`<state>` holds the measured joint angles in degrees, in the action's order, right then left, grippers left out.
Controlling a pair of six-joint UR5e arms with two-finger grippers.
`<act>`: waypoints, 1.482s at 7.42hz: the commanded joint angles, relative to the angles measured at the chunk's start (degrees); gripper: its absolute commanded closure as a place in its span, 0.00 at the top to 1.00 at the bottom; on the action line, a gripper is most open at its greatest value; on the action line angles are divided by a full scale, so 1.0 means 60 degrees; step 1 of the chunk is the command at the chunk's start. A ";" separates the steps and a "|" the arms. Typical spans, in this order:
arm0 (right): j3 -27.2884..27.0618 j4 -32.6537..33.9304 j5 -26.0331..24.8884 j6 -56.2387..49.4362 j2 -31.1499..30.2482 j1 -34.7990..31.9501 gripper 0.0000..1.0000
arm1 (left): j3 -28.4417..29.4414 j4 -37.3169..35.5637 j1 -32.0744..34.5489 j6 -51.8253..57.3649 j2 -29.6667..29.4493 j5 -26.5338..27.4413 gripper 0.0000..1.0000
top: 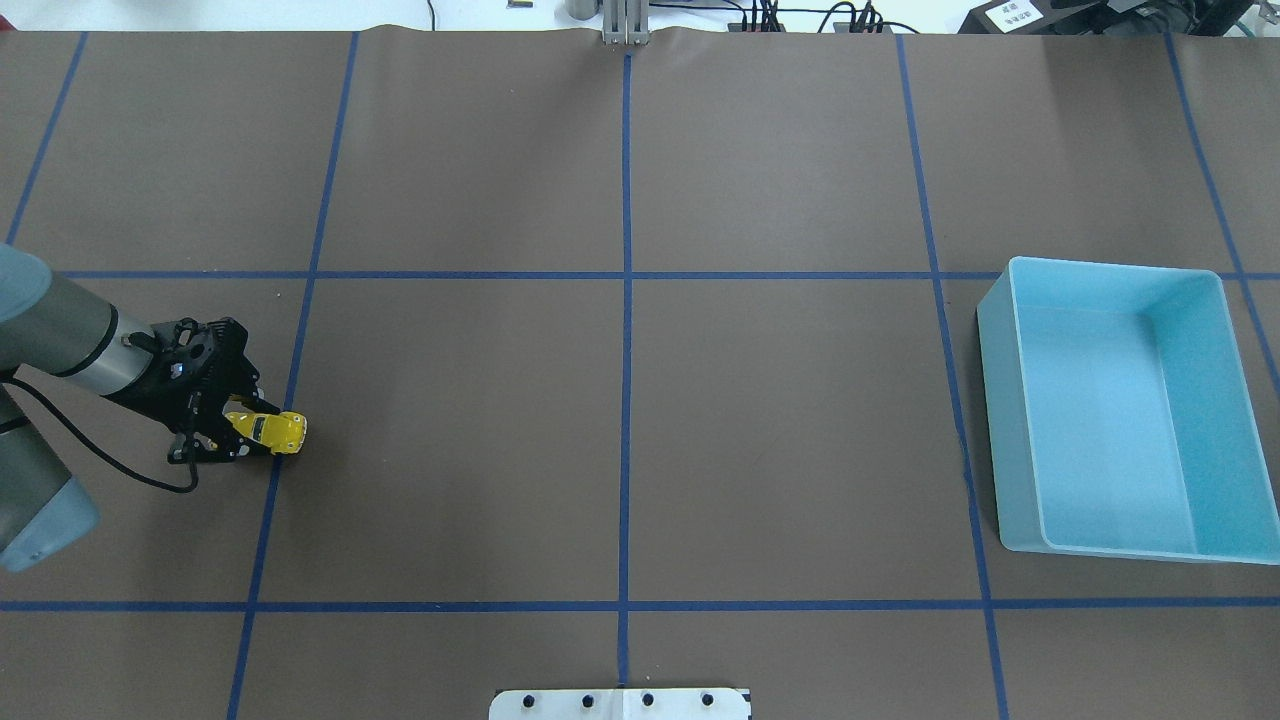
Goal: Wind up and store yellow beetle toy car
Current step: 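Drag the car backward along the table away from the blue bin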
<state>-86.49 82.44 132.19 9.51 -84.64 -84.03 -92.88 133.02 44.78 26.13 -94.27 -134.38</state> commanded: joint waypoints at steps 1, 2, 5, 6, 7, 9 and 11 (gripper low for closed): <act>0.0000 0.0000 0.0000 0.0012 0.0000 0.0000 1.00 | 0.0143 0.0052 0.0314 0.0054 0.0038 -0.0395 0.00; 0.0015 0.0000 0.0015 0.0012 0.0000 0.0000 1.00 | 0.0259 0.0052 0.0431 0.0330 0.0125 -0.0469 0.00; 0.0015 0.0000 0.0015 0.0012 0.0014 0.0000 1.00 | 0.0726 0.0633 0.0579 0.0494 0.0185 -0.0631 0.00; 0.0015 0.0000 0.0015 0.0012 0.0015 0.0000 1.00 | 0.1048 0.1131 0.0666 0.0494 0.0286 -0.0819 0.00; 0.0015 0.0000 0.0015 0.0012 0.0015 0.0000 1.00 | 0.1226 0.1295 0.0884 0.0494 0.0302 -0.1053 0.00; 0.0015 0.0000 0.0015 0.0012 0.0015 0.0000 1.00 | 0.1300 0.1398 0.1237 0.0595 0.0476 -0.1363 0.00; 0.0015 0.0000 0.0015 0.0012 0.0015 0.0000 1.00 | 0.1563 0.1458 0.1428 0.1063 0.0565 -0.1465 0.00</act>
<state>-86.40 82.44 132.28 9.58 -84.55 -84.02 -84.37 141.49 52.51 31.06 -91.26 -142.55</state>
